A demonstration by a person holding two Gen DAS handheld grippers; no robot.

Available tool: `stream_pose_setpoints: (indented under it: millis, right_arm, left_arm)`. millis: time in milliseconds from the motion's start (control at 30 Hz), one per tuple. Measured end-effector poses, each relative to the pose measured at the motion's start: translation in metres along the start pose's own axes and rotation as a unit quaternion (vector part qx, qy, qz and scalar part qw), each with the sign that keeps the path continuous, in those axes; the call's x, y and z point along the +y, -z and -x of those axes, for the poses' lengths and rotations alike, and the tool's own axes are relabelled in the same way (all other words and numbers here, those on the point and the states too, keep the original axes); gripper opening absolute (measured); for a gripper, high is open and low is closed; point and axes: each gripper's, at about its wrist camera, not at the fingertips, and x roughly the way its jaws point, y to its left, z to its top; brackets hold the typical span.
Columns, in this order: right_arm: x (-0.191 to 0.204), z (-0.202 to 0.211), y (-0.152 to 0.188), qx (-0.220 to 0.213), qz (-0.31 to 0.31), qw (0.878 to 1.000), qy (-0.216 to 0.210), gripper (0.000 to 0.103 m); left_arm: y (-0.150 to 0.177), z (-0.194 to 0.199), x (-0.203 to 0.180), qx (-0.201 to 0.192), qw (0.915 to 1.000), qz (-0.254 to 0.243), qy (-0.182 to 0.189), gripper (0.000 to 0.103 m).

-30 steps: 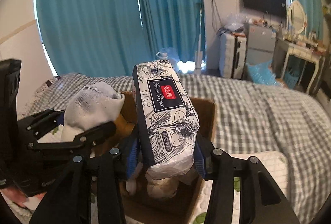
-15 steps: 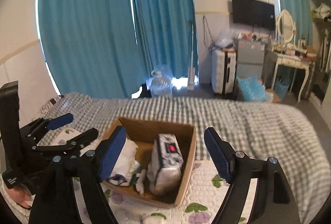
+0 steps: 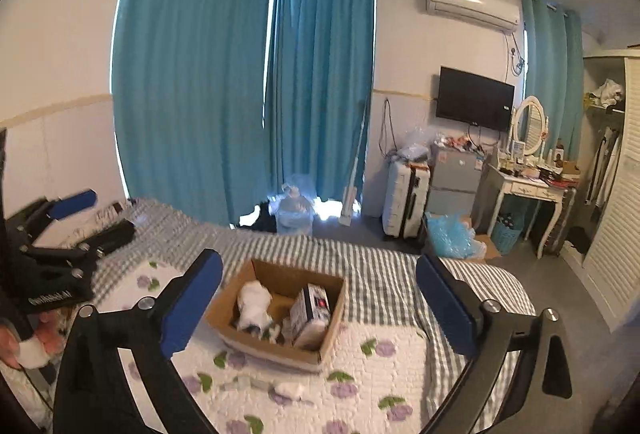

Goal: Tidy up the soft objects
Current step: 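Grasp the white cotton pad with the right gripper while the left gripper grasps the white sock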

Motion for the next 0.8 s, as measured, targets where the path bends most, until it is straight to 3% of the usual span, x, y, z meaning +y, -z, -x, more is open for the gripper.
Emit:
stream_pose_setpoints:
  millis: [200,333,467,667,800]
  right_arm:
    - [0.005,-0.021,0.046,0.032,0.004,0.999,-0.005,0.099]
    - [0.007,-0.059,0.086,0.064,-0.009,0.998,-0.022,0.099]
    - [0.015,-0.106,0.127,0.106,-0.015,0.993,-0.049,0.099]
    - [0.027,-0.185,0.190,0.177,-0.006,0.982,-0.060,0.099]
    - [0.031,-0.221,0.228,0.215,0.001,0.975,-0.063,0.098]
  left_arm:
    - [0.043,-0.014,0.003,0.031,0.9992,0.003,-0.024,0.090]
    - [0.083,-0.041,0.004,0.077,0.9966,0.023,-0.015,0.090]
    - [0.123,-0.077,-0.007,0.115,0.9931,0.004,-0.023,0.090]
    - [0.192,-0.144,-0.014,0.195,0.9807,0.008,-0.015,0.090]
    - [0.225,-0.172,-0.011,0.221,0.9750,0.018,-0.013,0.090]
